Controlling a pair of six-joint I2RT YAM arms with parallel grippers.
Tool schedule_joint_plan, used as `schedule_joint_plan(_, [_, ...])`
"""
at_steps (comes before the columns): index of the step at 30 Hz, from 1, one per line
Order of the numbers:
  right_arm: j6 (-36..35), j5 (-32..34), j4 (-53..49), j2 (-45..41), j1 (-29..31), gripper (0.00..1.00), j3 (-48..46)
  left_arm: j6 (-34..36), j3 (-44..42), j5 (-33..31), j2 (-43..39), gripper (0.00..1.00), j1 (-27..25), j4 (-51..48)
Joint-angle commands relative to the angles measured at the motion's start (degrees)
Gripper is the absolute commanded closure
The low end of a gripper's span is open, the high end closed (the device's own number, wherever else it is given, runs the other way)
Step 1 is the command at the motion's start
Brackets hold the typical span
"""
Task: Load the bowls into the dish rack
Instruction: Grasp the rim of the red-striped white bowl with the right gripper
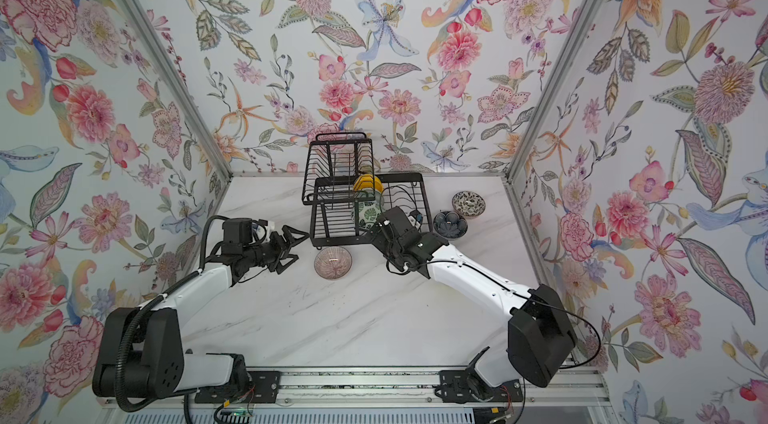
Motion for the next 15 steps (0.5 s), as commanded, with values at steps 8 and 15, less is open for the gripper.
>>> schedule_joint_plan(8, [-2.6,-5.6,-5.3,12.0,0.9,0.01,10.0,-2.2,-7.5,-1.0,-6.2,0.01,0.3,0.3])
schedule_joint_plan(15, [-5.4,-8.2,-8.4,20.9,3.3,0.08,16.2,-0.8,-9.9,-1.1,-9.8,0.01,0.3,-3.4])
